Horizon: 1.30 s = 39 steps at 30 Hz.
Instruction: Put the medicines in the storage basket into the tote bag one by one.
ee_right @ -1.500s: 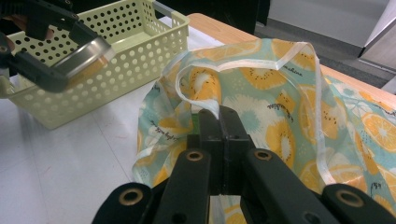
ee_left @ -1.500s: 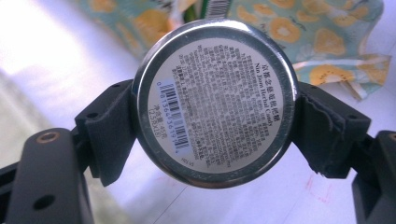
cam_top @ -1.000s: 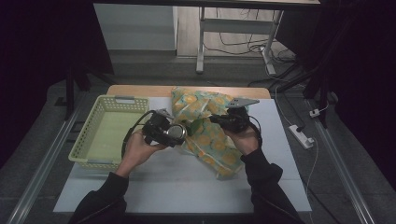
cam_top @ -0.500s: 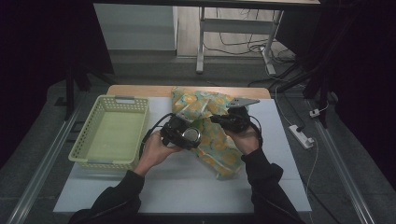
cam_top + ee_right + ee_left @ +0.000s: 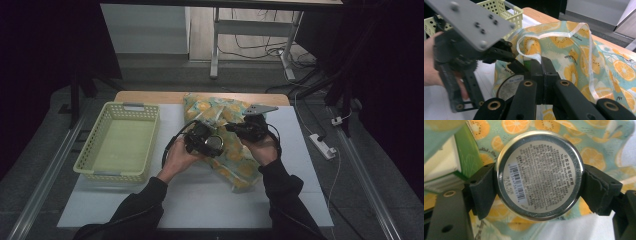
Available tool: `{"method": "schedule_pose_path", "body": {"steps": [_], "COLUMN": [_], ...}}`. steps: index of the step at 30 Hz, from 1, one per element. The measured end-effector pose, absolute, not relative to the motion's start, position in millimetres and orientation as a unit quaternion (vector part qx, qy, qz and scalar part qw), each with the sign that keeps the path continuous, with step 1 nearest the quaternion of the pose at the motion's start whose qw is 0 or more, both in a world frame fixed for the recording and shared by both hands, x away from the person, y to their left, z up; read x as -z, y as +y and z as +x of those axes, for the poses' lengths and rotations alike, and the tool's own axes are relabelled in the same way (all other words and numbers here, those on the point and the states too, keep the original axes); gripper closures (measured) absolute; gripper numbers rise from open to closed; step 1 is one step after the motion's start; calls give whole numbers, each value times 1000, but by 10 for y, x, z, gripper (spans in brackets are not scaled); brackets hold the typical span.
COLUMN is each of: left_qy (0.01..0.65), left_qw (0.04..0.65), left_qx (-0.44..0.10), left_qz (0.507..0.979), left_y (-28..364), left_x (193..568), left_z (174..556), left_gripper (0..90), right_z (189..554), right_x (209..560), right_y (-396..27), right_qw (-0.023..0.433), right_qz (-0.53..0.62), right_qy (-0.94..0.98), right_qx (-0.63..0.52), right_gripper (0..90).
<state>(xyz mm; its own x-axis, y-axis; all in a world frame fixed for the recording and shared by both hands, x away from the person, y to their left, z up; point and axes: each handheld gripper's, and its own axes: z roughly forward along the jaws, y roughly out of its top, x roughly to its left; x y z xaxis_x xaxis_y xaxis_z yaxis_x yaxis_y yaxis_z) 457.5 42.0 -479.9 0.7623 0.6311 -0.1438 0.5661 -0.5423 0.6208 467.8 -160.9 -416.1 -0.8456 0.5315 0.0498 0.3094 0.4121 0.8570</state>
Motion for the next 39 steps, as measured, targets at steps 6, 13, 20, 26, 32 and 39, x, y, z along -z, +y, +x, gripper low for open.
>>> {"method": "schedule_pose_path", "body": {"steps": [6,13,20,26,32,39], "left_qy": [343,346,352,353,350,344], "left_qw": [330,331,329,336,336,326], "left_qx": [-59,-71,-77,-78,-80,-86], "left_qz": [877,875,873,870,871,876], "left_y": [366,310,268,259,237,191], "left_x": [4841,4853,4926,5028,5139,5232], "left_z": [4679,4793,4894,4955,4989,5021], "left_gripper": [207,207,206,206,204,201], "right_z": [4684,4688,4699,4719,4727,4734], "right_x": [4163,4169,4177,4196,4213,4228], "right_y": [-1617,-1616,-1624,-1639,-1637,-1634], "right_qw": [116,116,117,117,116,116], "right_qz": [254,255,257,262,265,266], "right_qy": [831,833,833,833,834,835], "right_qx": [-480,-477,-476,-472,-470,-467], "right_gripper": [894,894,894,894,894,894]}}
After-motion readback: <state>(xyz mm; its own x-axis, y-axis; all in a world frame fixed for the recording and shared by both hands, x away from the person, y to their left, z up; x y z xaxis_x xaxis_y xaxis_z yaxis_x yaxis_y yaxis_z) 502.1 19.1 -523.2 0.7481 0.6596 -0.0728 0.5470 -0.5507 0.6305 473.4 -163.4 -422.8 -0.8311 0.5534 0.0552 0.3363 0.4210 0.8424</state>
